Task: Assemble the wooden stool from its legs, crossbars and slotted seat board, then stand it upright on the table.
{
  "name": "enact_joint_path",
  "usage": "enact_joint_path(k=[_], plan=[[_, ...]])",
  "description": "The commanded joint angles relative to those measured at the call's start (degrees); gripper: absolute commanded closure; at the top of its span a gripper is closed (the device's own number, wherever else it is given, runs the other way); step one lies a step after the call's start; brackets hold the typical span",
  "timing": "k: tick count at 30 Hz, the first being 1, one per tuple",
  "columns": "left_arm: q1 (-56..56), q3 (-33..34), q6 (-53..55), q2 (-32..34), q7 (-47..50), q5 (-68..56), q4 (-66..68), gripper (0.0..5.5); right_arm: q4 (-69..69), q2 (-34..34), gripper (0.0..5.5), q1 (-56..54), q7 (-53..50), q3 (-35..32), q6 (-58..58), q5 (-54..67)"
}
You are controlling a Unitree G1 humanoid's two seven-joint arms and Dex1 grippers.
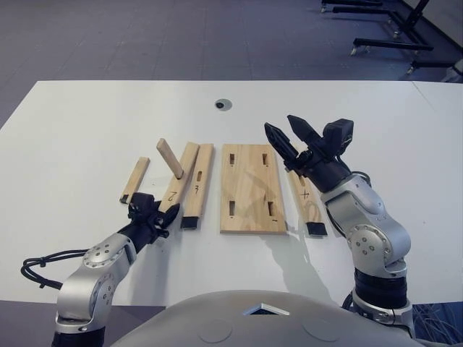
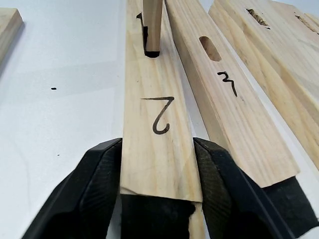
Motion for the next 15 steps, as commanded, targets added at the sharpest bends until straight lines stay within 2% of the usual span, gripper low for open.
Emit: enact_joint_path(k=[1, 10, 15], plan=[[3.12, -2.22, 5.4, 0.56, 0.17, 0.31, 6.26, 3.42, -0.53, -0.3, 1.82, -1.58, -0.33, -0.94, 0.97, 1.24], [2.49, -6.17, -0.17, 7.34, -0.53, 6.59, 9.34, 3.44, 0.0, 0.5, 1.82, -2.15, -0.76, -0.59, 0.1, 0.94], [1.92, -6.48, -3.25, 8.89, -0.73, 8.54, 11.57, 3.46, 0.06, 0.73, 1.82, -2.2, -1.19, -0.53, -0.55, 0.1]])
